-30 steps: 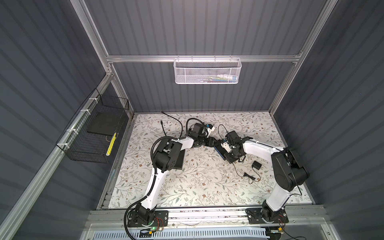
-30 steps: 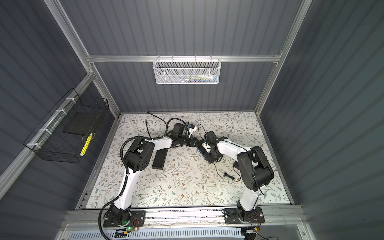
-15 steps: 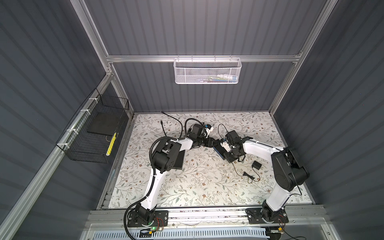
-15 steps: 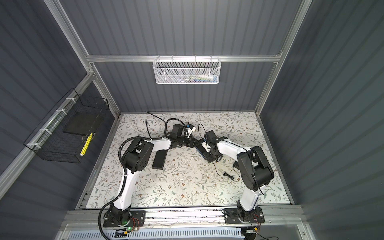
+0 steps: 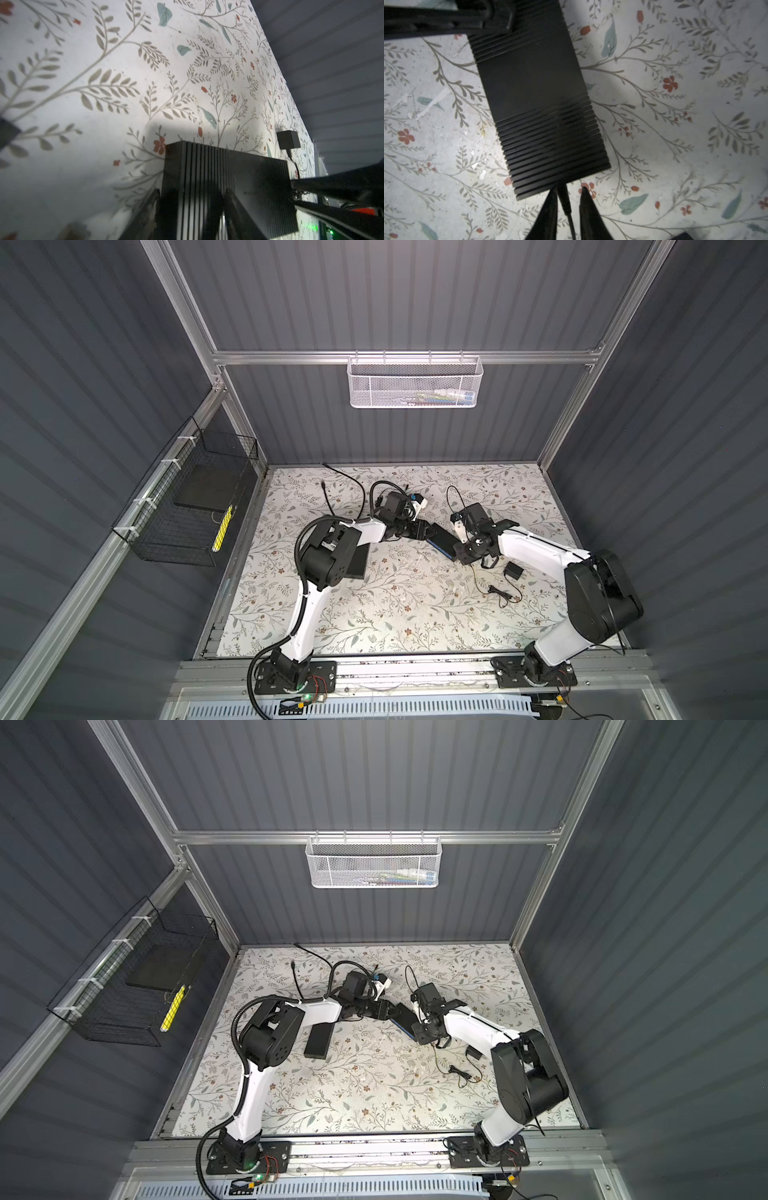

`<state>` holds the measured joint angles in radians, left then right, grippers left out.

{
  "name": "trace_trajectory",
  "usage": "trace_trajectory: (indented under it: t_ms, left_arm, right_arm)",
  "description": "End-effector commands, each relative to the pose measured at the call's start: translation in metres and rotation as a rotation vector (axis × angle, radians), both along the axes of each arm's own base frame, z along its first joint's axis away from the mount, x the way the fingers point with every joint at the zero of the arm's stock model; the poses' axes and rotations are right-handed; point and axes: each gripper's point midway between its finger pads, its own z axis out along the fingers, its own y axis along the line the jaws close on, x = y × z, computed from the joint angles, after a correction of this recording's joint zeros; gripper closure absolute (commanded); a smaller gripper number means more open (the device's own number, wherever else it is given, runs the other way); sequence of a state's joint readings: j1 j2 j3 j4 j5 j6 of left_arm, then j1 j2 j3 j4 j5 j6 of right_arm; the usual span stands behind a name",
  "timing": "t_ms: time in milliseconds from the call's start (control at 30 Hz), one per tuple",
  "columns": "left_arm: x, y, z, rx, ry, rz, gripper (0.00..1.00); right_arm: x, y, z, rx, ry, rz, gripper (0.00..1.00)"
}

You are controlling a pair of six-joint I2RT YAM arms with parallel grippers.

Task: Insert the plug into the switch port

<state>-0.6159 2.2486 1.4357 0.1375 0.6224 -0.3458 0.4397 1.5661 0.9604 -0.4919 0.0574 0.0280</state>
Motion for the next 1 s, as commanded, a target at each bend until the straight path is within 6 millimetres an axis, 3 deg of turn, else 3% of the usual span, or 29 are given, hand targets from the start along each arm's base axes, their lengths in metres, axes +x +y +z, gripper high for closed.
trace_trajectory:
  t_ms: [0,233,367,500,667,800,967]
  left_arm:
    - [-0.100,0.007,-0.058,0.143,0.337,-0.131,0.51]
    - [-0.099,0.012,-0.052,0.161,0.325,-0.121,0.51]
    - [-0.097,0.014,-0.048,0.172,0.312,-0.120,0.51]
    - [-0.094,0.019,-0.046,0.181,0.302,-0.113,0.51]
    - [-0.079,0.024,-0.041,0.167,0.290,-0.088,0.51]
    - [-0.063,0.027,-0.022,0.164,0.242,-0.073,0.51]
    - [-0.030,0.027,0.024,0.129,0.127,-0.037,0.50]
  right_arm:
    - [0.019,0.010,0.025,0.084,-0.132,-0.065,0.72]
    - [-0.005,-0.010,0.022,0.078,-0.082,-0.187,0.62]
    - [-0.027,0.010,0.025,0.203,-0.012,-0.186,0.61]
    - [-0.069,0.034,0.030,0.283,0.053,-0.148,0.61]
    - [-0.107,0.044,0.007,0.380,0.161,-0.255,0.60]
    - [-0.112,0.047,-0.018,0.427,0.208,-0.355,0.60]
    - [-0.109,0.049,-0.040,0.416,0.252,-0.424,0.60]
